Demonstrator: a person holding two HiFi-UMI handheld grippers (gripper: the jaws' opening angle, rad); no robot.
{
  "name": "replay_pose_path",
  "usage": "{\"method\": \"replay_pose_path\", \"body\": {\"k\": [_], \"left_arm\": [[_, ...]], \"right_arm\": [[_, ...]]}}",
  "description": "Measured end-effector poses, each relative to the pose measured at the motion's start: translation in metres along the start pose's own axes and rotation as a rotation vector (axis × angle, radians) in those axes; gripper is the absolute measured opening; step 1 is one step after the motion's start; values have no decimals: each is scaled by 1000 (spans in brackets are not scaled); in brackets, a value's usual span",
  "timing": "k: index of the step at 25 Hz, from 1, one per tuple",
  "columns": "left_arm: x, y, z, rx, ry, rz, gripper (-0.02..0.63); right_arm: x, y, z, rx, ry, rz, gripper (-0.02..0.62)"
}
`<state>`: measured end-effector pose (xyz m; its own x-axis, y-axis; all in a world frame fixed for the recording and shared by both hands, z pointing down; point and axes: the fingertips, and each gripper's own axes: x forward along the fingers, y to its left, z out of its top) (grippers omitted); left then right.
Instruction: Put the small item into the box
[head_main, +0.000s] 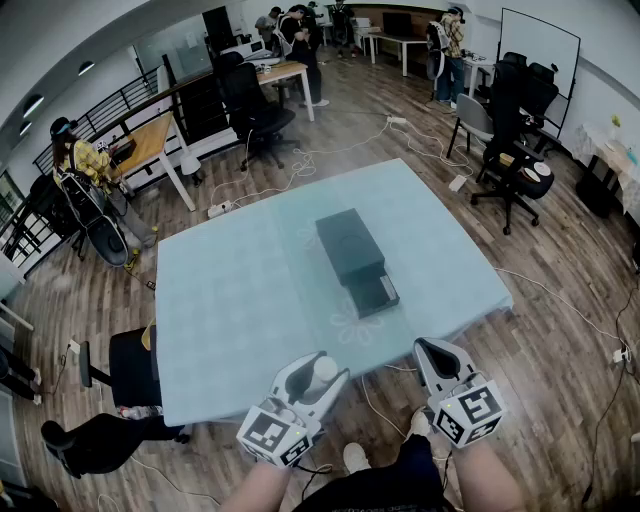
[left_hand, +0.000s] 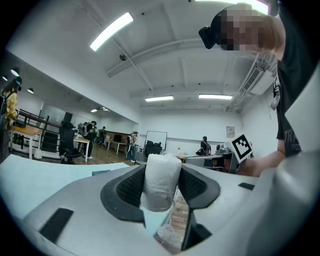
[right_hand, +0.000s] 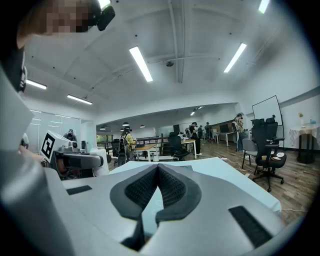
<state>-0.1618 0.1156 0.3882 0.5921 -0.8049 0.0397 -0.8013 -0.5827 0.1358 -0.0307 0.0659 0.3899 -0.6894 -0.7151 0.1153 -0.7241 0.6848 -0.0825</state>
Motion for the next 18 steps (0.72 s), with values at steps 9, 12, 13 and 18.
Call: {"method": "replay_pose_path", "body": {"k": [9, 12, 13, 18], "left_arm": [[1, -2, -2, 2, -1, -7, 218], [1, -4, -3, 4, -4, -13, 218], [0, -4, -2, 5, -4, -15, 218], [0, -6, 0, 9, -5, -24, 218]], "right_arm": [[0, -3, -3, 3, -2, -5, 17], [-1, -1, -3, 0, -7, 3, 18], [0, 1, -2, -5, -11, 11, 18], [0, 7, 3, -46, -18, 17, 18]]}}
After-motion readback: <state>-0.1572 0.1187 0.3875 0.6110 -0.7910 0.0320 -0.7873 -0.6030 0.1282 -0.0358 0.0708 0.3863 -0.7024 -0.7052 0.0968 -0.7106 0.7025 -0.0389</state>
